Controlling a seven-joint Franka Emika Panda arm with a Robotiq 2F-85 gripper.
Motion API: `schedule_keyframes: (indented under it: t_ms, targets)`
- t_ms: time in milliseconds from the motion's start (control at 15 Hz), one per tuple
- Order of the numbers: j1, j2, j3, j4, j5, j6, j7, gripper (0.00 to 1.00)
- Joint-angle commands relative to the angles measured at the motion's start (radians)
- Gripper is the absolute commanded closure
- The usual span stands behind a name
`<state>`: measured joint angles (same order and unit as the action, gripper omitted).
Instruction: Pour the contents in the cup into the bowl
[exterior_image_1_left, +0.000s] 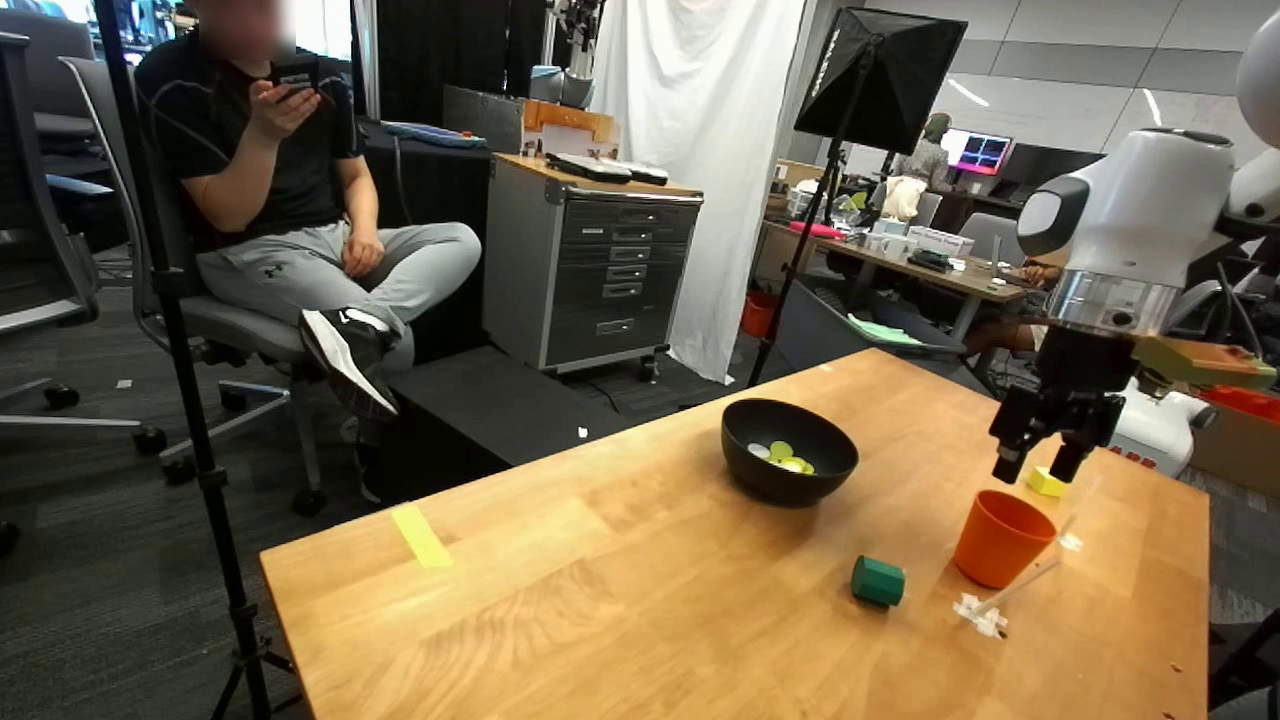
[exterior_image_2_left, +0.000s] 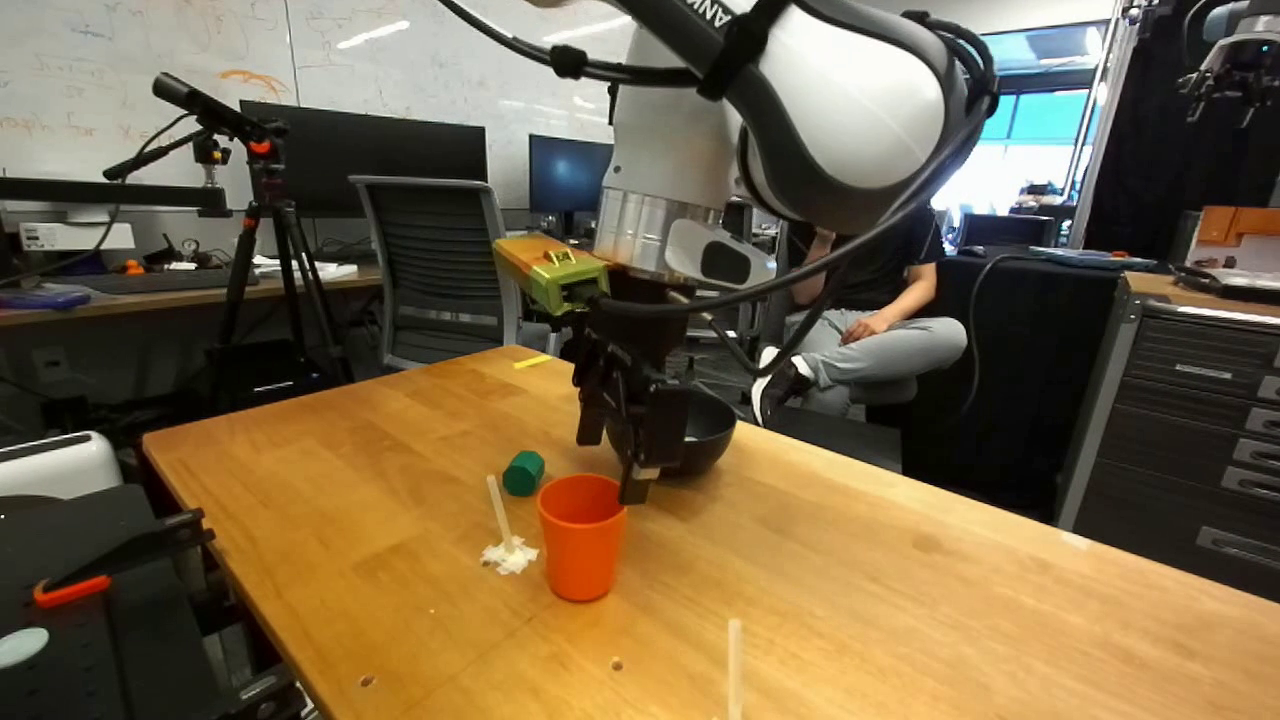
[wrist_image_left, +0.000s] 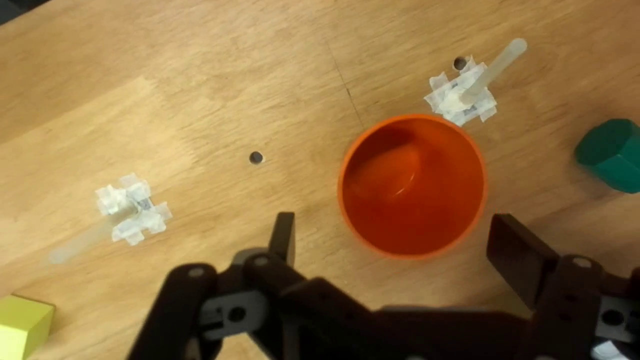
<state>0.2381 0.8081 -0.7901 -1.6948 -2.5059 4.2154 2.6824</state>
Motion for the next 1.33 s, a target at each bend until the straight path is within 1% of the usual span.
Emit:
schedule_keyframes:
  t_ms: [0, 133, 267, 400, 600, 667, 800, 1267]
  targets:
    - [0.081, -0.056, -0.072, -0.039, -0.008, 0.019, -0.082, 0.00]
    - [0.152, -0.058, -0.139, -0.072, -0.005, 0.015, -0.153, 0.00]
    - [0.243, -0.038, -0.231, -0.096, -0.006, 0.015, -0.214, 0.00]
    - [0.310, -0.021, -0.304, -0.104, -0.005, 0.016, -0.258, 0.00]
    - [0.373, -0.004, -0.373, -0.115, -0.005, 0.021, -0.312, 0.00]
    - [0.325, -0.023, -0.310, -0.095, -0.001, 0.000, -0.259, 0.00]
    - [0.351, -0.021, -0.335, -0.105, -0.001, 0.000, -0.279, 0.00]
    - [0.352, -0.015, -0.338, -0.113, -0.001, -0.001, -0.291, 0.00]
